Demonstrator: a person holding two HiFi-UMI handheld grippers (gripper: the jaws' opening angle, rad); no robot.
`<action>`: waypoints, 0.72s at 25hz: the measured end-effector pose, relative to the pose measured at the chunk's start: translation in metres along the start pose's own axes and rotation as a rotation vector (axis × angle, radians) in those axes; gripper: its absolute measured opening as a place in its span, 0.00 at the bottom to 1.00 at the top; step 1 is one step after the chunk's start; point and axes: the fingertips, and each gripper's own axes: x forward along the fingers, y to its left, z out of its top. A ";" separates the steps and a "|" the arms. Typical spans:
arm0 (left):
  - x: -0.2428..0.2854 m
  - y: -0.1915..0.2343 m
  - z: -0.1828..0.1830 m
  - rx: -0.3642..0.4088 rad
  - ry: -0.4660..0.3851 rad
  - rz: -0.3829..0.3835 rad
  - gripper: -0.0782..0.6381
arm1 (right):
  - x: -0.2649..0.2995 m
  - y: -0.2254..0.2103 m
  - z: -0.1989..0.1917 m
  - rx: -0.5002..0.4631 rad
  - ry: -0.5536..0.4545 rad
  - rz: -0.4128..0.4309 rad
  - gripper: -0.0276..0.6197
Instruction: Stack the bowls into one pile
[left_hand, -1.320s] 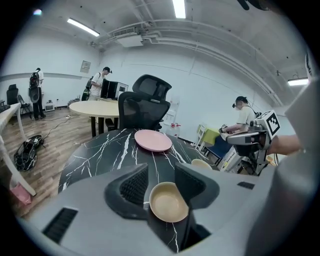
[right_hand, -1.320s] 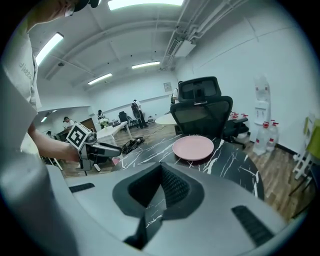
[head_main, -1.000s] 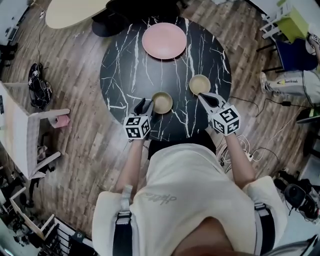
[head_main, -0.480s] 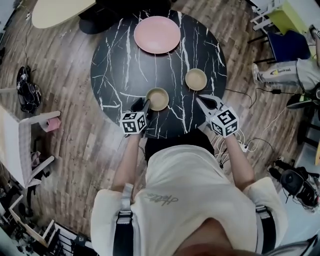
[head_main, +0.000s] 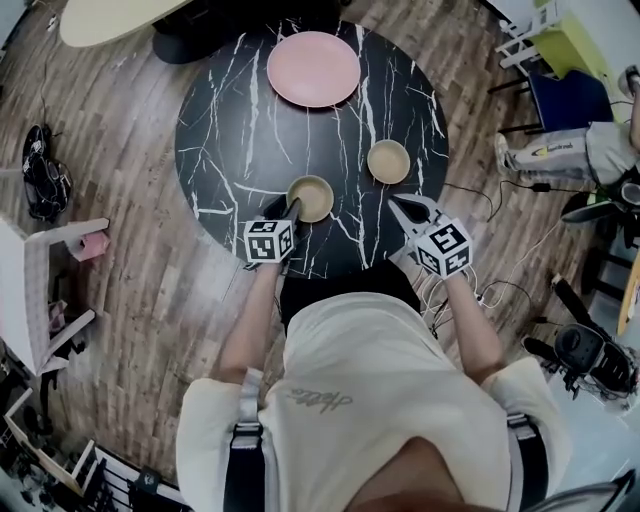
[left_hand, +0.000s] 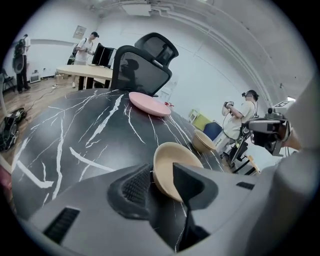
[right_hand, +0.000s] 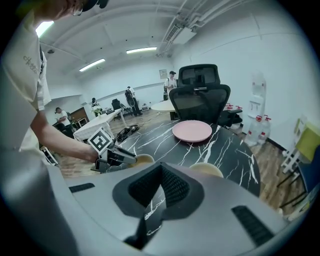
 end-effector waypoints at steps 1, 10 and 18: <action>0.001 0.000 -0.001 -0.012 0.003 -0.005 0.33 | 0.001 0.000 0.000 0.002 0.001 0.000 0.05; 0.004 0.005 -0.004 -0.019 0.044 0.014 0.19 | 0.011 -0.002 -0.004 0.035 0.005 -0.004 0.05; 0.002 0.003 -0.002 -0.013 0.052 0.022 0.16 | 0.016 -0.005 -0.001 0.046 -0.006 -0.008 0.05</action>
